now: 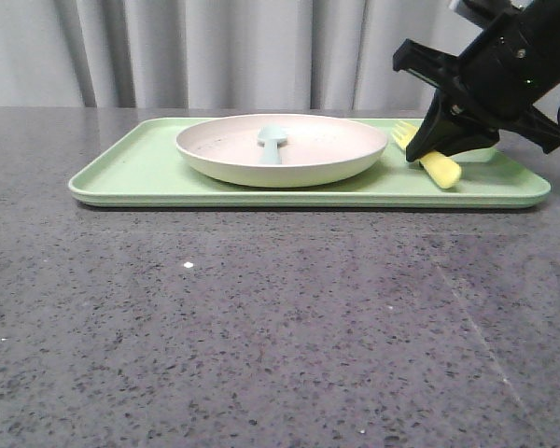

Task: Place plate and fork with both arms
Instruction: 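Lower the fork onto the tray next to the plate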

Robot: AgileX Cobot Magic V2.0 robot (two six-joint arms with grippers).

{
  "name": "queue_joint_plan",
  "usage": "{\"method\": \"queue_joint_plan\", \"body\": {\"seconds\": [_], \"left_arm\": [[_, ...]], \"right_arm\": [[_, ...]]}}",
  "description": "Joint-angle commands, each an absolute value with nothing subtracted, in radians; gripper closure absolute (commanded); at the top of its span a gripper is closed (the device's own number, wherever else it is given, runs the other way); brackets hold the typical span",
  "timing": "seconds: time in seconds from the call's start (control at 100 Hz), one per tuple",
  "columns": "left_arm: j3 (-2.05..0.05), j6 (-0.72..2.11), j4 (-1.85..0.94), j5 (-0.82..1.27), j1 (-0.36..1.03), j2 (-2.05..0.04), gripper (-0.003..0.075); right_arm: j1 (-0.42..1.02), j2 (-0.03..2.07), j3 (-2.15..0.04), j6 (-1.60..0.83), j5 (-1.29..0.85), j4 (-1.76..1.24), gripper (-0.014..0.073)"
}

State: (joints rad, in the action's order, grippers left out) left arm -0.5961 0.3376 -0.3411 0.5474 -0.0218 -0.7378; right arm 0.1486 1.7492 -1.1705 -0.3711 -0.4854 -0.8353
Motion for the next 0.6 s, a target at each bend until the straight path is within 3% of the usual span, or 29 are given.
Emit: {"method": "queue_joint_plan", "body": {"seconds": [0.0,0.22,0.48,0.59], "left_arm": [[-0.623,0.333,-0.354,0.493,-0.023,-0.733,0.0346],[-0.623,0.333,-0.354,0.493,-0.023,-0.733,0.0347],[-0.623,0.333,-0.354,0.493,-0.023,-0.733,0.0347],[-0.623,0.333,-0.354,0.493,-0.023,-0.733,0.0347]], "right_arm": [[0.142,1.709,-1.193,-0.385,-0.463,-0.864,0.0708],[0.142,1.709,-1.193,-0.385,-0.466,-0.864,0.0701],[0.142,1.709,-1.193,-0.385,-0.466,-0.864,0.0524],[0.142,1.709,-1.193,-0.385,-0.466,-0.864,0.0489]]}}
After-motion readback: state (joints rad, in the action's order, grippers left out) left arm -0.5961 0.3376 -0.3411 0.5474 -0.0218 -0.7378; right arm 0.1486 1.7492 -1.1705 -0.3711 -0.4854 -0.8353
